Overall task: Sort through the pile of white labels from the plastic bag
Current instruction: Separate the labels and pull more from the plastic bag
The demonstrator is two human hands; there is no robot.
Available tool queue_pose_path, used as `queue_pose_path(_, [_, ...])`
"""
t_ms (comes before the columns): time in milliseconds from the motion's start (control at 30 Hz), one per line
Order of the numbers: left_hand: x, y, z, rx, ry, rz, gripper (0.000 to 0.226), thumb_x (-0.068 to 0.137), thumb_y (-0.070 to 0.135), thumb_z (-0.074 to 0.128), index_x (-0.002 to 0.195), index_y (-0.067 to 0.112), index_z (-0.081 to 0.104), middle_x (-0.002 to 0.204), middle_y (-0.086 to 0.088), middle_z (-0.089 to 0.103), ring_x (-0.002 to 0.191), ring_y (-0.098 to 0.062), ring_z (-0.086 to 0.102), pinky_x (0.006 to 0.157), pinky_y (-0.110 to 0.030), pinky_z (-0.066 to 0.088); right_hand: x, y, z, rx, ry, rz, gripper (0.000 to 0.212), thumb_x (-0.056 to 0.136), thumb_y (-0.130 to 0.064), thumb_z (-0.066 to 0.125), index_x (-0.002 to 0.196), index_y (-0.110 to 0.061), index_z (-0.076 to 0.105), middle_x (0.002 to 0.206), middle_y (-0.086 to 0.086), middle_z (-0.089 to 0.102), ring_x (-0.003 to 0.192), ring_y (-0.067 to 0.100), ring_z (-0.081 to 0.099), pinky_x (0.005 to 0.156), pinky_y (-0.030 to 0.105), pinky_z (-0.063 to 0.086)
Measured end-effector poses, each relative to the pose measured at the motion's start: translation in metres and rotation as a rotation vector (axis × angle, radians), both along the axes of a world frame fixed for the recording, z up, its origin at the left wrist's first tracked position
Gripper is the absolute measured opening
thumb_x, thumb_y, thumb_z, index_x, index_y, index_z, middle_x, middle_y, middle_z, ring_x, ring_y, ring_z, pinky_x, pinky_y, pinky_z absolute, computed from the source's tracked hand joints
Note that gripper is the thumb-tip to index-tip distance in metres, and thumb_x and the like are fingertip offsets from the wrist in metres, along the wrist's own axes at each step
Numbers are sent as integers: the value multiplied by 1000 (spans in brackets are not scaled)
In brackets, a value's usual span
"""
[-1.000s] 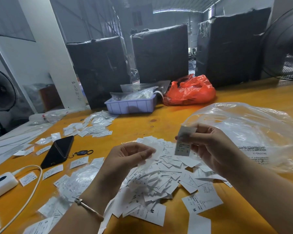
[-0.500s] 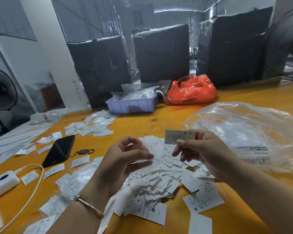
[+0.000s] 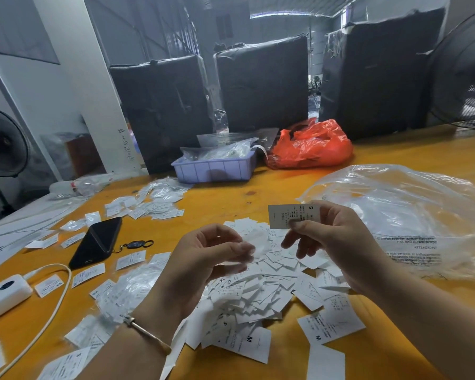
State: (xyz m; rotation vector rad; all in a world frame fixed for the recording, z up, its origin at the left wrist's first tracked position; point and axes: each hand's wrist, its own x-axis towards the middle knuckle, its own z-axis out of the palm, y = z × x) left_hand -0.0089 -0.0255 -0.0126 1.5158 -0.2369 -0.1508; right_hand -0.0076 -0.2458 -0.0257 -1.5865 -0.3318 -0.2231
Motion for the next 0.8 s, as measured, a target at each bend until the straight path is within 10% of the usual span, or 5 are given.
queue_pose_path(800, [-7, -4, 2, 126, -198, 25, 25, 62, 17, 83, 80, 5, 72, 85, -20, 75, 77, -30, 74, 82, -40, 60, -19, 8, 14, 27, -265, 14, 21, 80, -22, 64, 91, -6, 70, 66, 13, 69, 49, 20, 57, 49, 20, 45])
